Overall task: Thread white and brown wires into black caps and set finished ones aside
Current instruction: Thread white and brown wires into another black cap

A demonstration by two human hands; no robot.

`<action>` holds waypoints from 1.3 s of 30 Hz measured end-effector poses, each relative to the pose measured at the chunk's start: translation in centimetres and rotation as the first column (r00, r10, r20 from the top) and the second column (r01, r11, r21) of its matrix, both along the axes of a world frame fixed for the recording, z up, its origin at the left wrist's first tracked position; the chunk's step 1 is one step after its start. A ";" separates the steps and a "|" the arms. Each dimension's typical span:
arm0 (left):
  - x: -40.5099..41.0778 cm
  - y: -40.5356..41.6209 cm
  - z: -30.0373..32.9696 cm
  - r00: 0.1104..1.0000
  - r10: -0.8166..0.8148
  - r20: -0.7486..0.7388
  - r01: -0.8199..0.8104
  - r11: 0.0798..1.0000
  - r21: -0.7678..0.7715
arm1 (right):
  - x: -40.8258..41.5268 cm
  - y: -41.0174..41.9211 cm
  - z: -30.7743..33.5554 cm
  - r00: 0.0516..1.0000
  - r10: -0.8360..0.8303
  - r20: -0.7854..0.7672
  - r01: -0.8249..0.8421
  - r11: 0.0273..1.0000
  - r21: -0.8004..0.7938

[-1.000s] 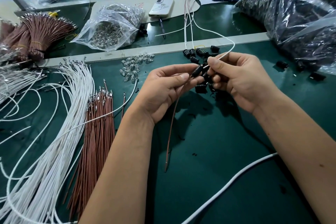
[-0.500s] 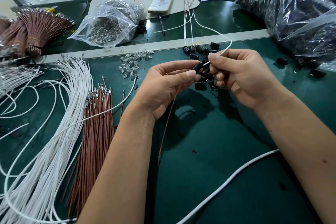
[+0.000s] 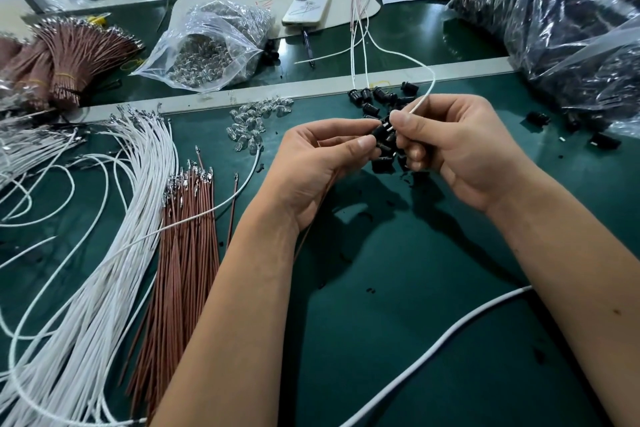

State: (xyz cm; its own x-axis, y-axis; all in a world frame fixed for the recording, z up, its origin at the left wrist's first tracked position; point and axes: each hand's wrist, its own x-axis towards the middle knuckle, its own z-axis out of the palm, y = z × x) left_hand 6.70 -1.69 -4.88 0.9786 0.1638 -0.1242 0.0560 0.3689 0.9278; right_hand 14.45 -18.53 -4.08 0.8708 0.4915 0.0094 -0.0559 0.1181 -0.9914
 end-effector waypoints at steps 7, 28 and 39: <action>0.1 0.0 -0.1 0.999 0.039 0.006 -0.039 0.999 0.037 | 0.1 -0.1 0.0 1.000 0.021 -0.004 -0.021 0.999 0.028; 0.1 -0.2 -0.2 0.992 0.090 0.093 -0.101 0.986 0.131 | 0.1 0.1 0.0 0.998 -0.057 -0.013 0.057 0.998 -0.016; 0.3 -0.6 -0.4 0.994 0.072 0.088 -0.087 0.981 0.174 | 0.0 0.4 -0.2 0.997 -0.076 -0.015 0.076 0.995 0.056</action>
